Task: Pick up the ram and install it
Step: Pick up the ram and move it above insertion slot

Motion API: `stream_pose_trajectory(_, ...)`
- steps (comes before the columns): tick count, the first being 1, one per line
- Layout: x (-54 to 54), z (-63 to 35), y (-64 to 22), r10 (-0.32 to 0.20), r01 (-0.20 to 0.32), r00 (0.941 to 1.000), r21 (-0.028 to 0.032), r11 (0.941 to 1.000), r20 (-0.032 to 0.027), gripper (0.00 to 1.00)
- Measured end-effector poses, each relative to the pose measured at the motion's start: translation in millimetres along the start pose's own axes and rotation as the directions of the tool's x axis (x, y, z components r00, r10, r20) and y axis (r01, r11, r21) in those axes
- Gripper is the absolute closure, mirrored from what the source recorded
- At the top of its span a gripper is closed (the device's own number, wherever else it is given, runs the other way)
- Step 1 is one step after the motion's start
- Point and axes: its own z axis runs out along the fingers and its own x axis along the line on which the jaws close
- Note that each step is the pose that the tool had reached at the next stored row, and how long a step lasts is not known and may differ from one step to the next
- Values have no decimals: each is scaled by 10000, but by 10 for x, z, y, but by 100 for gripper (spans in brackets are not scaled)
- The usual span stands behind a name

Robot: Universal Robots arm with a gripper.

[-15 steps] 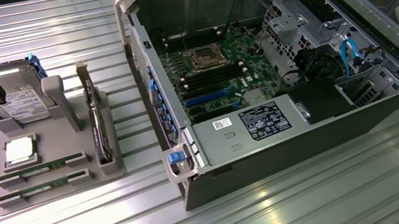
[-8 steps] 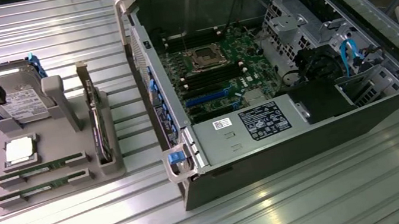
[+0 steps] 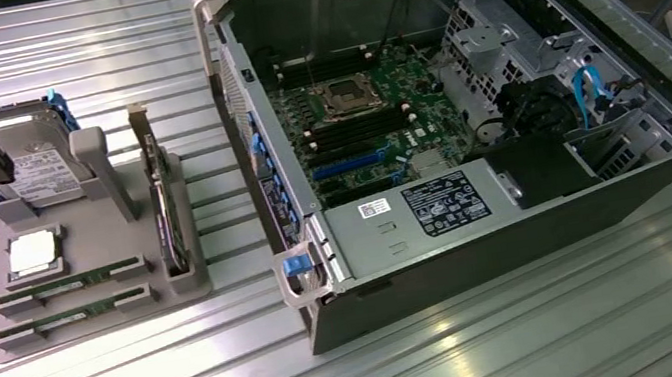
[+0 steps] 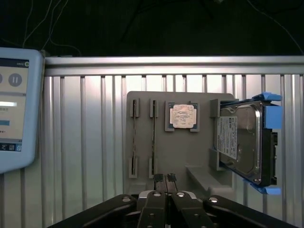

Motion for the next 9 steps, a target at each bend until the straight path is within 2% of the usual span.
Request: stream_pose_trajectory(9,65,82,-5,0,0,10000,1,10000,1,89)
